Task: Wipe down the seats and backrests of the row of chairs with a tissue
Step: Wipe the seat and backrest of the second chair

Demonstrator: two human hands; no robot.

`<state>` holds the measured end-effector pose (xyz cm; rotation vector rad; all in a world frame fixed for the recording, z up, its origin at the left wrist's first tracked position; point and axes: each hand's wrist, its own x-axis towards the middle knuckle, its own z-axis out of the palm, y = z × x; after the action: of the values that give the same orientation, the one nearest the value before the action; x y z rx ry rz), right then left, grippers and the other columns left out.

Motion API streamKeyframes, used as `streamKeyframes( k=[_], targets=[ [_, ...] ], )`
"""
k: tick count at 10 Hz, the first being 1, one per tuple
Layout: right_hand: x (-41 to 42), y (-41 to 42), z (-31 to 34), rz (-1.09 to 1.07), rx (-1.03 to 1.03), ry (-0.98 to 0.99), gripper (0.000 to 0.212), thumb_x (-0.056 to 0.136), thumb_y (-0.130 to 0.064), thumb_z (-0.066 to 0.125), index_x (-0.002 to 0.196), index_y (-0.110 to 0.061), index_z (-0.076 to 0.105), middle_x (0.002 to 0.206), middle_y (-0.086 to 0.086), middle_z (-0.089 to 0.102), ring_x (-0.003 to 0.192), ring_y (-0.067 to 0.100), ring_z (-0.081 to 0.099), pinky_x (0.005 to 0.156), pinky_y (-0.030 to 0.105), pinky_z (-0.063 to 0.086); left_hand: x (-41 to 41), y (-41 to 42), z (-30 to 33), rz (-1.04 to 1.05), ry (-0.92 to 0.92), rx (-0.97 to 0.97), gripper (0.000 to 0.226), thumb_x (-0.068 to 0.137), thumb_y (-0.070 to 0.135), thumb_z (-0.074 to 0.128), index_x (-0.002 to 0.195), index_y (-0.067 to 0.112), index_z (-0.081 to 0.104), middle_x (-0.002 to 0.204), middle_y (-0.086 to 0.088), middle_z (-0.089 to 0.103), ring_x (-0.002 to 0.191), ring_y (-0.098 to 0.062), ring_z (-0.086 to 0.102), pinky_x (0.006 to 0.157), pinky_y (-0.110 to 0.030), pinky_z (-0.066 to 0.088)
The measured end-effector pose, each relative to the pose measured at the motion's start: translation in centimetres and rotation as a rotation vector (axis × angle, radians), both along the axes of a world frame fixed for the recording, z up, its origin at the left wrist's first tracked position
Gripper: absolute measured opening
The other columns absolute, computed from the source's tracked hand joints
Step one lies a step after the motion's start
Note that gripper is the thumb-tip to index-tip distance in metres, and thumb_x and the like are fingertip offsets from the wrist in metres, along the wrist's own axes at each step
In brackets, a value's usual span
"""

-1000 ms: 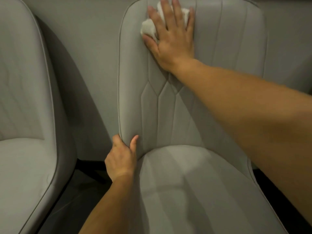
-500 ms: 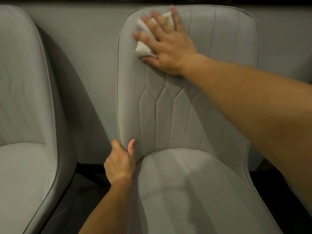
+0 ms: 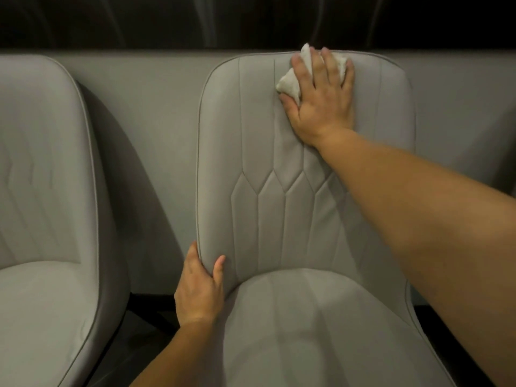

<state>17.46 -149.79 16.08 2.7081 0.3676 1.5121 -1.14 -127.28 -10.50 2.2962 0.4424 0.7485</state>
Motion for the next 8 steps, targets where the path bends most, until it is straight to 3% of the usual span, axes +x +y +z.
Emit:
streamKeyframes(
  k=[1, 2, 3, 4, 5, 6, 7, 8],
  targets=[
    [0.6, 0.1, -0.3, -0.010, -0.004, -0.015, 0.071, 0.098, -0.066, 0.019, 0.157, -0.026, 0.019, 0.165, 0.007, 0.018, 0.152, 0.031, 0.014, 0.120, 0.059, 0.003, 0.6, -0.6, 1.3, 0.016, -0.058, -0.035, 0.064, 0.086, 0.056, 0.057, 0.136, 0.024, 0.033, 0.124, -0.005, 0.052, 0.108, -0.027, 0.056, 0.086, -0.046, 0.051],
    [0.9, 0.0, -0.5, 0.001, 0.003, -0.032, 0.071, 0.099, -0.066, 0.019, 0.157, -0.026, 0.017, 0.165, 0.007, 0.017, 0.152, 0.031, 0.013, 0.119, 0.059, 0.003, 1.9, -2.3, 4.2, 0.047, -0.117, -0.079, 0.076, 0.074, 0.026, 0.068, 0.140, 0.016, 0.031, 0.132, -0.014, 0.048, 0.116, -0.036, 0.050, 0.097, -0.055, 0.044],
    [1.1, 0.0, -0.7, 0.009, -0.004, -0.036, 0.070, 0.099, -0.065, 0.019, 0.158, -0.026, 0.016, 0.165, 0.007, 0.017, 0.152, 0.032, 0.012, 0.119, 0.058, 0.000, 4.3, -2.3, 8.9, 0.046, -0.101, -0.160, 0.081, 0.070, 0.020, 0.061, 0.145, 0.019, 0.032, 0.133, -0.013, 0.053, 0.117, -0.036, 0.051, 0.098, -0.050, 0.044],
    [1.1, 0.0, -0.7, 0.006, -0.004, -0.037, 0.070, 0.099, -0.065, 0.019, 0.157, -0.027, 0.016, 0.165, 0.007, 0.017, 0.152, 0.031, 0.013, 0.119, 0.058, 0.000, 6.9, -1.2, 13.7, 0.057, -0.046, -0.296, 0.064, 0.071, 0.030, 0.047, 0.133, 0.013, 0.047, 0.117, -0.016, 0.062, 0.103, -0.040, 0.056, 0.084, -0.041, 0.045],
    [1.2, -0.1, -0.8, 0.013, -0.002, -0.041, 0.070, 0.099, -0.065, 0.018, 0.157, -0.027, 0.016, 0.165, 0.007, 0.016, 0.152, 0.031, 0.012, 0.119, 0.057, -0.001, 8.6, -0.9, 17.1, 0.012, -0.122, -0.202, 0.058, 0.073, 0.038, 0.037, 0.122, 0.009, 0.049, 0.098, -0.014, 0.059, 0.092, -0.039, 0.055, 0.073, -0.040, 0.039],
    [1.2, -0.1, -0.8, 0.020, 0.004, -0.036, 0.070, 0.099, -0.065, 0.018, 0.157, -0.027, 0.015, 0.165, 0.006, 0.015, 0.152, 0.031, 0.011, 0.119, 0.056, -0.001, 9.6, -1.6, 17.9, 0.072, -0.236, -0.108, 0.054, 0.091, 0.047, 0.036, 0.130, 0.012, 0.046, 0.105, -0.019, 0.063, 0.095, -0.042, 0.057, 0.077, -0.045, 0.041],
    [1.2, -0.2, -0.7, 0.026, 0.004, -0.028, 0.070, 0.099, -0.066, 0.019, 0.157, -0.028, 0.016, 0.165, 0.006, 0.015, 0.152, 0.030, 0.011, 0.120, 0.057, -0.001, 10.0, -2.6, 17.2, 0.187, -0.277, -0.008, 0.064, 0.093, 0.065, 0.032, 0.132, 0.016, 0.044, 0.115, -0.018, 0.064, 0.098, -0.044, 0.059, 0.076, -0.046, 0.042],
    [1.2, -0.1, -0.6, 0.041, 0.007, -0.025, 0.069, 0.099, -0.065, 0.020, 0.157, -0.028, 0.017, 0.165, 0.005, 0.017, 0.152, 0.030, 0.011, 0.120, 0.057, 0.000, 10.6, -2.6, 17.2, 0.227, -0.244, -0.005, 0.070, 0.089, 0.073, 0.029, 0.127, 0.016, 0.045, 0.108, -0.019, 0.065, 0.092, -0.046, 0.060, 0.067, -0.042, 0.033]
  ],
)
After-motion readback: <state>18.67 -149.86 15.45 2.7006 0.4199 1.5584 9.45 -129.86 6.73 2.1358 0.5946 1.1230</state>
